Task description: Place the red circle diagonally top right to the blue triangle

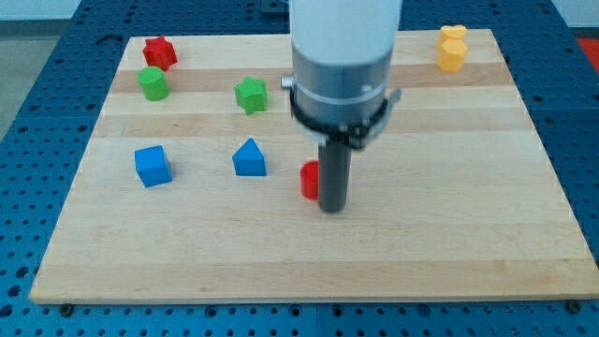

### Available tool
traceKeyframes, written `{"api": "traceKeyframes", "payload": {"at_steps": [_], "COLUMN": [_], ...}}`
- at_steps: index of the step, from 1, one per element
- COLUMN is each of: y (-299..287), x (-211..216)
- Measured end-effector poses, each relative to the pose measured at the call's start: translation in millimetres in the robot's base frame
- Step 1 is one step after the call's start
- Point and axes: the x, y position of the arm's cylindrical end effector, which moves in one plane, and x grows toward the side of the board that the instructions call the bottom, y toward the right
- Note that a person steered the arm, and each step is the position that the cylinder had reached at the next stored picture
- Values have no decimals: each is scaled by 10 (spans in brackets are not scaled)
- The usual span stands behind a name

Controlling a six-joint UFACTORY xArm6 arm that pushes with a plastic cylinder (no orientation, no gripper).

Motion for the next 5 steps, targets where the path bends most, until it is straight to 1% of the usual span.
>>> {"api": "traceKeyframes", "payload": {"at_steps": [1, 2, 3, 4, 5], "y": [35, 194, 38, -209, -314], "x": [-263, 109, 101, -481, -939]}}
